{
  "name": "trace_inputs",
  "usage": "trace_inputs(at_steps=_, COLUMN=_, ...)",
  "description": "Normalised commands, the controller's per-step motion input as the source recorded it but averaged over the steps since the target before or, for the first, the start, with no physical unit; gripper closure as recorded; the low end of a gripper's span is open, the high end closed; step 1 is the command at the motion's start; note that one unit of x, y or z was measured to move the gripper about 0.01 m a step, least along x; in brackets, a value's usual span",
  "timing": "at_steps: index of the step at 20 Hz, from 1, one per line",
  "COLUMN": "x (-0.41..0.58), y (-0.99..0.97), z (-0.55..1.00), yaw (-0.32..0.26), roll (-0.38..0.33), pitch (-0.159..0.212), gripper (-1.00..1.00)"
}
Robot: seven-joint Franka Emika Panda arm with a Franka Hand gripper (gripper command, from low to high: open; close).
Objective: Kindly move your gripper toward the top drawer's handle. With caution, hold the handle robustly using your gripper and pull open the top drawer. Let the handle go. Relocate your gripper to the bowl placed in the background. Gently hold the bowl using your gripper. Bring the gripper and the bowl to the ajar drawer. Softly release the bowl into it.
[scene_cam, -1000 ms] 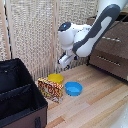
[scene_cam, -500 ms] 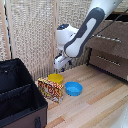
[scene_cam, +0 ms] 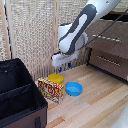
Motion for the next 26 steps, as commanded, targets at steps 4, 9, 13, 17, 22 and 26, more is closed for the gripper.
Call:
trace_inputs(at_steps=4, x=0.08, y=0.0, z=0.49, yaw=-0.324, roll=0.055, pitch=0.002, gripper=-1.0)
trace_inputs(at_steps=9, x=0.36, y=0.0, z=0.17, yaw=-0.315, roll=0.001, pitch=0.021, gripper=-1.0)
trace_inputs(at_steps=13, x=0.551, y=0.0, z=-0.03, yaw=-0.258, roll=0.014, pitch=0.03, gripper=-1.0)
trace_inputs(at_steps=17, x=0.695, y=0.0, z=-0.09, yaw=-0.198, roll=0.007, pitch=0.051, gripper=-1.0)
trace_inputs(at_steps=22, x=0.664, y=-0.01, z=-0.25, yaw=-0.171, roll=0.0, pitch=0.112, gripper=-1.0)
trace_inputs(at_steps=26, x=0.314, y=0.07, z=-0.36, yaw=-0.1, roll=0.025, pitch=0.179, gripper=-1.0)
